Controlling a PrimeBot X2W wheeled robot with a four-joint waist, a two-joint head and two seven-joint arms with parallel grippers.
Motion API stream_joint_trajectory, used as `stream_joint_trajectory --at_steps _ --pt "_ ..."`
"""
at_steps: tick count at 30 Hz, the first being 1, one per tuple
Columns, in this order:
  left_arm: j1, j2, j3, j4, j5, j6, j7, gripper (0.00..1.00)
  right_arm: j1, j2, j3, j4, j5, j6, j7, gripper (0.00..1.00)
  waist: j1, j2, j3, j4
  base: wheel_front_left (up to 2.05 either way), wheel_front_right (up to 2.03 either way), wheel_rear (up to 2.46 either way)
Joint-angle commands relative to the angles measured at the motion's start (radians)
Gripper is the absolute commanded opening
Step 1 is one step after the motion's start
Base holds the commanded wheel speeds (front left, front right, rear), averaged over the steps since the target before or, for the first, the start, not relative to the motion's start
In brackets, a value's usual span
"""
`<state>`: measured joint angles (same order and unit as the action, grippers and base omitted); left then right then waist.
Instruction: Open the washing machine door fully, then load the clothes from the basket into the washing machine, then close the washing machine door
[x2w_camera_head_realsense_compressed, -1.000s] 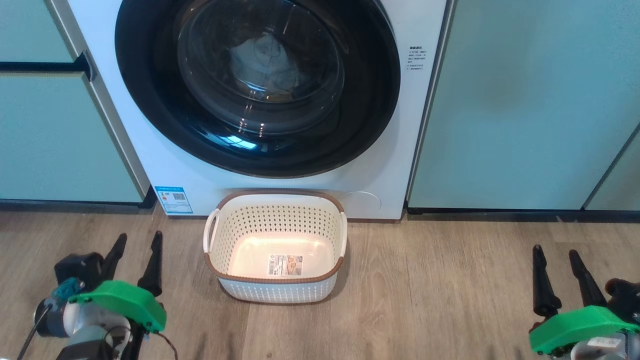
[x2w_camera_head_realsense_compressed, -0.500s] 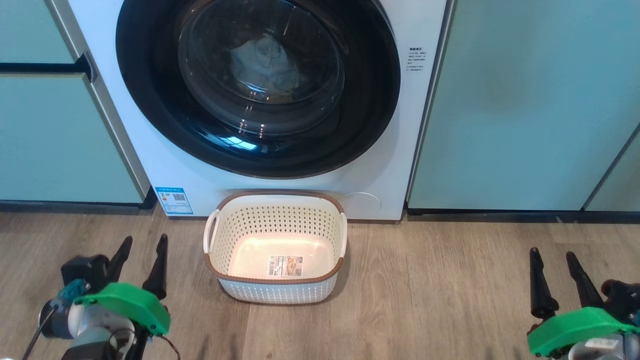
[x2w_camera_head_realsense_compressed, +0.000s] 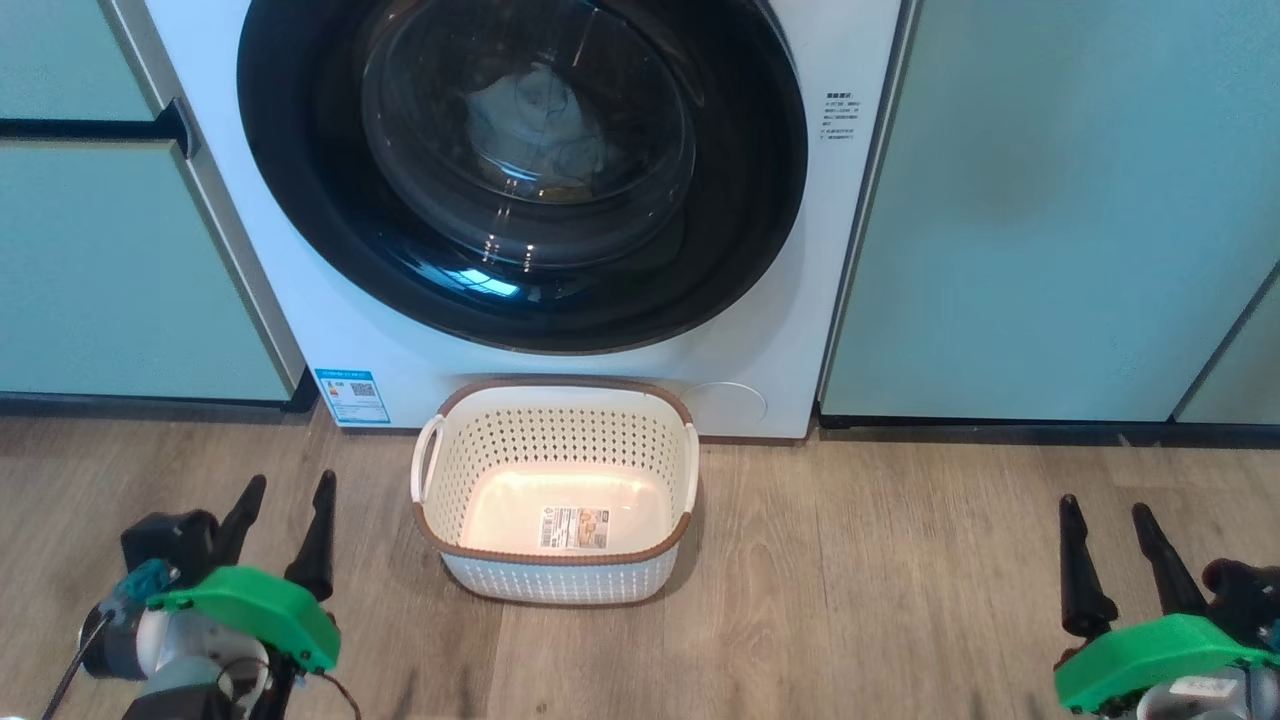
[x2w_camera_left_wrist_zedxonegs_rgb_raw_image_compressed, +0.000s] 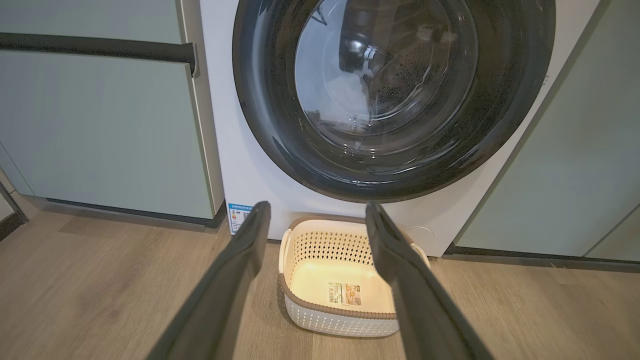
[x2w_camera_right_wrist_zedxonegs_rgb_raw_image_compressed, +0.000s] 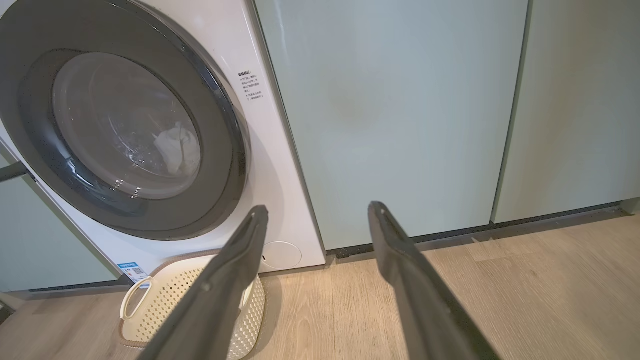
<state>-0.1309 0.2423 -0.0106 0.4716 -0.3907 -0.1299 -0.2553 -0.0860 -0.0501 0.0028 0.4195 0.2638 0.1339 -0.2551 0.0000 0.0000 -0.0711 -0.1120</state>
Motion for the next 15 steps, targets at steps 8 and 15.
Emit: stream_joint_trajectory --at_steps 8,15 --pt "0.0 0.001 -0.022 0.006 -0.022 0.0 0.0 0.0 0.0 0.0 0.0 0.001 0.001 0.0 0.0 0.0 0.0 0.0 0.0 0.004 0.0 0.0 0.0" --pt "0.06 -0.046 -0.029 0.063 -0.048 0.0 0.011 0.0 0.046 0.002 -0.002 0.07 0.028 0.0 0.011 0.0 0.0 0.0 0.002 0.007 0.0 0.0 0.0"
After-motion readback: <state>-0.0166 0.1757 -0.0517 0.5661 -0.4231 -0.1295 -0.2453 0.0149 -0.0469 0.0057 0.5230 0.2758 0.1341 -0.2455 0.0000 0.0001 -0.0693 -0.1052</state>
